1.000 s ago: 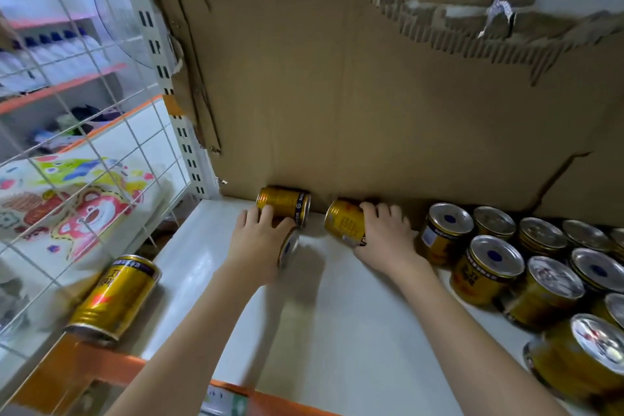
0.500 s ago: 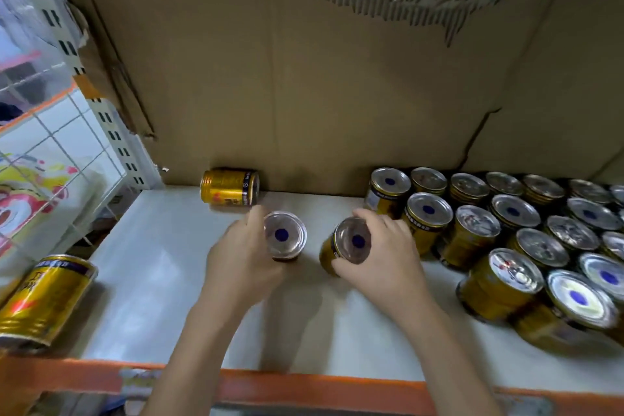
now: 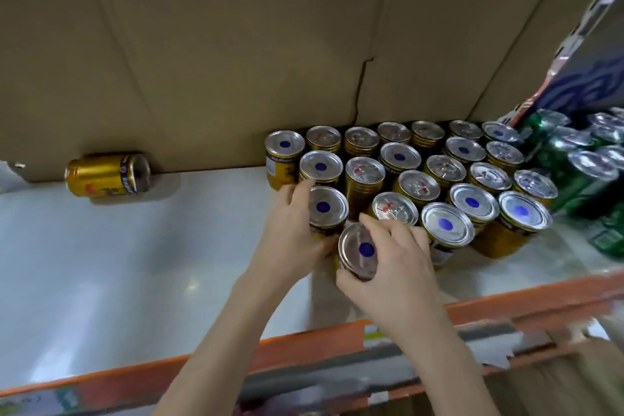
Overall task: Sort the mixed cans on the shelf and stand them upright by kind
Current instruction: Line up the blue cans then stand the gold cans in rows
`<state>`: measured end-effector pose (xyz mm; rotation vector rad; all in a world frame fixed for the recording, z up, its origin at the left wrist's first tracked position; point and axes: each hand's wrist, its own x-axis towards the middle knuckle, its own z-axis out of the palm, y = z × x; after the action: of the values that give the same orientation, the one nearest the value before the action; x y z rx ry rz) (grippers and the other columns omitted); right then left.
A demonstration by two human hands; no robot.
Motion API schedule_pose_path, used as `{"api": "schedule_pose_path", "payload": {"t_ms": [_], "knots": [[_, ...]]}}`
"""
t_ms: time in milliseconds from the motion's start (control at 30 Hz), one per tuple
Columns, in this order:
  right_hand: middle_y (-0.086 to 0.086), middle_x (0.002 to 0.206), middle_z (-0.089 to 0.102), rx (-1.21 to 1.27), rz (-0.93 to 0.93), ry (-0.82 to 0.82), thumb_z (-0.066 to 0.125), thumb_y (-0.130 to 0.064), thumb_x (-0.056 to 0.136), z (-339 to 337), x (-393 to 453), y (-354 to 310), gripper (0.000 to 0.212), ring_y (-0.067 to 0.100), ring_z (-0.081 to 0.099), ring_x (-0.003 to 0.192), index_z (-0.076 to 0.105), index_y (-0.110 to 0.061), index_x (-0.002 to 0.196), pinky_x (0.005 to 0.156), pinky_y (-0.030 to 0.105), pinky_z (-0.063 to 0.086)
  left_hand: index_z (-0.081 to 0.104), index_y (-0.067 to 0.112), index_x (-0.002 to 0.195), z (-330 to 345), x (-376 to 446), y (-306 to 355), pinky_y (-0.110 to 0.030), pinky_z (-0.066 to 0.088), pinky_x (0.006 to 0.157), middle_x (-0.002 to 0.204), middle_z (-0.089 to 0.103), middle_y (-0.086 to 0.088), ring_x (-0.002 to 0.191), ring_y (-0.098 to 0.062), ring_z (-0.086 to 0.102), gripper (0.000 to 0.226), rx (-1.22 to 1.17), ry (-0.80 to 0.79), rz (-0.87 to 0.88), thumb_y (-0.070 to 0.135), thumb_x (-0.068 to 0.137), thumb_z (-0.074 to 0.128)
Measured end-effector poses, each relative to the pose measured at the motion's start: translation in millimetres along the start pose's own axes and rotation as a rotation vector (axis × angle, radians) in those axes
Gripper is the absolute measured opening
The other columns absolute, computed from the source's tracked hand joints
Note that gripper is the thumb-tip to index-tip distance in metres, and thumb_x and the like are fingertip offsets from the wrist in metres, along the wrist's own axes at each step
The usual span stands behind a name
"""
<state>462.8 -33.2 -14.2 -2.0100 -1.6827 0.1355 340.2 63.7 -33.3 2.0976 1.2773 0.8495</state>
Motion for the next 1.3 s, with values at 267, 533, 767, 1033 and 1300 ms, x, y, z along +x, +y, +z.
{"api": "schedule_pose_path", "payload": {"t_ms": [267,533,767,1033,1300], "knots": [[0.012,0.128,0.046,-0.148,-0.157,0.135,0.058,-0.041,0.067,9.1,0.2,13.9,0.060,0.026,0.035,0.116,0.059,-0.012,0.119,0.098,0.039,0.037,0.033,0.008,0.141,0.8,5.8,8.1,-0.009,0.022,0.093,0.139,0.038,-0.008,0.127,-0.021,0.037,0.086,0.109,-0.101,0.032,0.015,0.070,0.081],[0.006,0.128,0.056,-0.095,-0.290,0.065,0.058,-0.029,0.070,12.1,4.6,15.1,0.060,0.019,0.029,0.129,0.055,-0.008,0.127,0.107,0.039,0.026,0.020,0.019,0.148,-18.3,-15.1,-2.4,-0.023,0.033,0.098,0.145,0.033,-0.001,0.125,-0.020,0.042,0.080,0.223,-0.106,0.007,0.018,0.084,0.069],[0.004,0.123,0.058,-0.040,-0.352,0.128,0.059,-0.027,0.076,24.8,18.1,-29.8,0.049,0.021,0.038,0.125,0.057,-0.009,0.121,0.104,0.043,0.038,0.046,0.014,0.135,-59.0,-45.6,-47.5,-0.027,0.038,0.085,0.131,0.051,-0.004,0.104,-0.027,0.057,0.051,0.348,0.021,-0.153,0.028,0.089,0.061],[0.007,0.111,0.063,0.020,-0.438,-0.106,0.056,-0.027,0.071,103.6,42.4,-123.5,0.046,0.027,0.056,0.110,0.064,-0.007,0.112,0.096,0.030,0.034,0.059,0.012,0.124,-151.8,-102.2,-122.6,-0.034,0.037,0.094,0.122,0.058,-0.007,0.115,-0.028,0.049,0.045,0.436,0.183,-0.466,0.026,0.082,0.068],[0.000,0.144,0.037,0.021,-0.540,-0.355,0.046,-0.031,0.094,161.4,53.3,-197.8,0.052,0.015,0.026,0.135,0.035,-0.018,0.142,0.110,0.026,0.021,0.067,-0.002,0.104,-232.3,-131.9,-180.6,-0.051,0.047,0.081,0.104,0.062,-0.026,0.099,-0.046,0.056,0.049,0.690,0.301,-0.546,0.016,0.063,0.085]]}}
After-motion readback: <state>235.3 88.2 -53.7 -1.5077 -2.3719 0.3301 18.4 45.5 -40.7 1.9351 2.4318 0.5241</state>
